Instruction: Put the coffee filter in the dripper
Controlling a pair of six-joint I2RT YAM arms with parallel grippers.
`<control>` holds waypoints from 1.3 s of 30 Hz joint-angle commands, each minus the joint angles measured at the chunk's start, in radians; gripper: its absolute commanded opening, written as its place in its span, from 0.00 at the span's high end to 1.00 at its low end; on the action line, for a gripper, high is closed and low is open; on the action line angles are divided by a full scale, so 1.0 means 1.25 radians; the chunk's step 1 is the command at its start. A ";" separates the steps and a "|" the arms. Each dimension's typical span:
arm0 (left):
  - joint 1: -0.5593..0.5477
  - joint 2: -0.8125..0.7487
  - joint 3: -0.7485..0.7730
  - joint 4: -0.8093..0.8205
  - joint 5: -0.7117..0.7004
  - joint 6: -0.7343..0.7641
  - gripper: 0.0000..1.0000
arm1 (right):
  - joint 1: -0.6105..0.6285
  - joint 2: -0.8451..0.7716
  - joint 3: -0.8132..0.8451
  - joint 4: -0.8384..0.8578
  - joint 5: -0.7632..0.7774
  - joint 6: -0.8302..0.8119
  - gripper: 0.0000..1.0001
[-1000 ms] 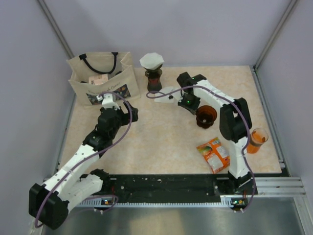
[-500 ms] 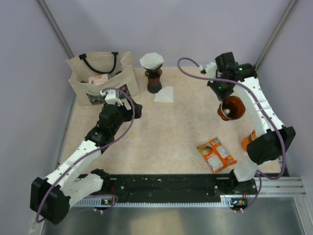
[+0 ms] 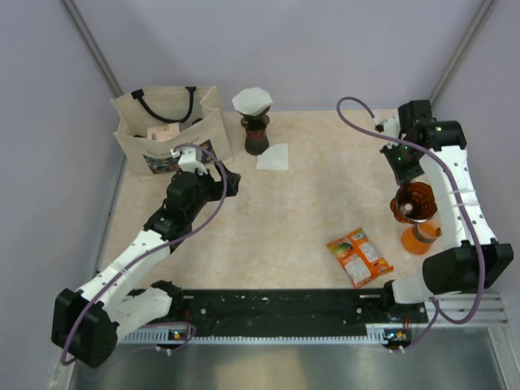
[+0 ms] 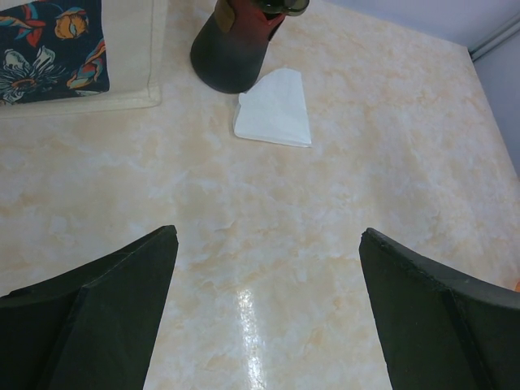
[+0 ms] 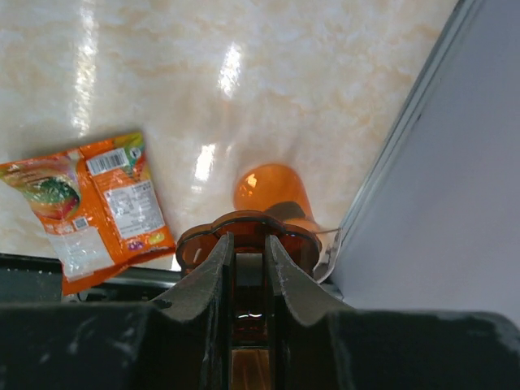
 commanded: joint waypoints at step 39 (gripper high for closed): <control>0.003 0.009 0.111 0.009 -0.008 0.049 0.01 | -0.310 0.069 -0.032 0.044 -0.069 -0.103 0.97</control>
